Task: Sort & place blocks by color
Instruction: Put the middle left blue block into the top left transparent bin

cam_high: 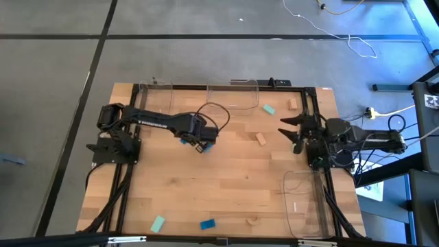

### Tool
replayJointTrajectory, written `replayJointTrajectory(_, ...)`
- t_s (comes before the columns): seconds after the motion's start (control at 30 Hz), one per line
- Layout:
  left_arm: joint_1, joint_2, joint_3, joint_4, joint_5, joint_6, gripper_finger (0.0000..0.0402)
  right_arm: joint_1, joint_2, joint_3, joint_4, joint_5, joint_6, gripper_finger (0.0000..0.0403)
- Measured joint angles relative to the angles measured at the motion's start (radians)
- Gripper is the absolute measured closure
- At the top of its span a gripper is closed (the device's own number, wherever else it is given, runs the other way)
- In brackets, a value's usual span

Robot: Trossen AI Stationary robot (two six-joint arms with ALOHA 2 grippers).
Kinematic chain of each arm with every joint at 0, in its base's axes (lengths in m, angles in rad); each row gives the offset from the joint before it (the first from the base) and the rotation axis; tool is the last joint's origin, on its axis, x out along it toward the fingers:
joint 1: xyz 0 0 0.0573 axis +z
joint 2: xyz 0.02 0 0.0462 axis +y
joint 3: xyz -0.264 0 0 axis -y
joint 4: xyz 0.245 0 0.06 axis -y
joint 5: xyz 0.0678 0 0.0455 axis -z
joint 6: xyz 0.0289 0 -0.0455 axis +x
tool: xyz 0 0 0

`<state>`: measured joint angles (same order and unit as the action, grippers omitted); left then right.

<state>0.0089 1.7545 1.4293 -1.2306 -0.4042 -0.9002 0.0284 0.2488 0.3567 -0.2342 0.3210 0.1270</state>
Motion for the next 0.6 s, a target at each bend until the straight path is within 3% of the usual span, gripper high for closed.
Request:
replayJointTrajectory(0.4,0.221,-0.001,0.132,-0.041,-0.039,0.285,0.0274,0.0,0.289,0.33,-0.441,0.036,0.148,0.0186)
replayJointTrajectory(0.6,0.393,-0.017,0.133,-0.08,-0.059,0.421,0.0274,0.0,0.425,0.418,-0.482,0.101,0.157,0.0186)
